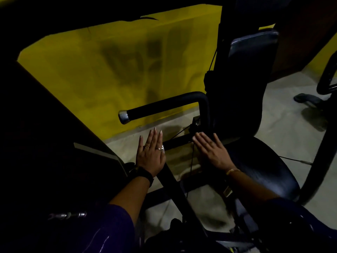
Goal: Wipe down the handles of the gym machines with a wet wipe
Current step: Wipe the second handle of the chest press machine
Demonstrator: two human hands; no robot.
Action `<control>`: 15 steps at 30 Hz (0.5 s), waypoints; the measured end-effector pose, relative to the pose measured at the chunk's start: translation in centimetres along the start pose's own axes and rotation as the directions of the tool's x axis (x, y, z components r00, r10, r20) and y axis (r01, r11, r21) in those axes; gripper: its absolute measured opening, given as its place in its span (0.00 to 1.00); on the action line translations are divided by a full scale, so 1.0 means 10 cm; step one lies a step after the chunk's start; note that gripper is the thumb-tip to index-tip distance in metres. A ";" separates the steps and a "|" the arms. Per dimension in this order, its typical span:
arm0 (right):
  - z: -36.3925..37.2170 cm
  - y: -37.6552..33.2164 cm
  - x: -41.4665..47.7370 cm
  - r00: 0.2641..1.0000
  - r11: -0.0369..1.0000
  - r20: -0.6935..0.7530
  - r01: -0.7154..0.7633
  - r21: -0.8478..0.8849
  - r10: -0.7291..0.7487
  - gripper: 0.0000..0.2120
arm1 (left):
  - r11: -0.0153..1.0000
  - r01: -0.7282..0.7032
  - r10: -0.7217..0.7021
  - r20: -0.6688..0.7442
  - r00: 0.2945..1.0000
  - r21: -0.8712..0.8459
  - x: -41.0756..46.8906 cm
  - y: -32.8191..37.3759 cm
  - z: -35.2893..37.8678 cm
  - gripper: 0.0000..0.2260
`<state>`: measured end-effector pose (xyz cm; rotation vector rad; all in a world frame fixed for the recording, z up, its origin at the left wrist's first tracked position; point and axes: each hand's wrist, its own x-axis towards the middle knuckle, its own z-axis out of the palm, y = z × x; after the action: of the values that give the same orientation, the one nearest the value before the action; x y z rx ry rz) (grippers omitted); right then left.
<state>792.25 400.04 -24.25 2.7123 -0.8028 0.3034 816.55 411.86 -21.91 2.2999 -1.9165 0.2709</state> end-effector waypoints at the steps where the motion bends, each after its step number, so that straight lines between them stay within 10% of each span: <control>1: -0.02 0.07 0.02 1.000 1.000 -0.010 -0.020 -0.010 0.020 0.35 | 1.000 -0.012 0.012 0.002 1.000 0.001 0.03 0.02 -0.01 0.30; 15: -0.33 0.53 0.24 0.972 0.998 -0.233 0.013 -0.054 -0.026 0.33 | 0.984 -0.179 0.178 0.056 0.983 0.021 0.41 0.06 0.05 0.29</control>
<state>790.90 395.68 -19.29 2.5718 -0.7058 0.5766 816.69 407.72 -21.48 2.1744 -2.1620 0.2568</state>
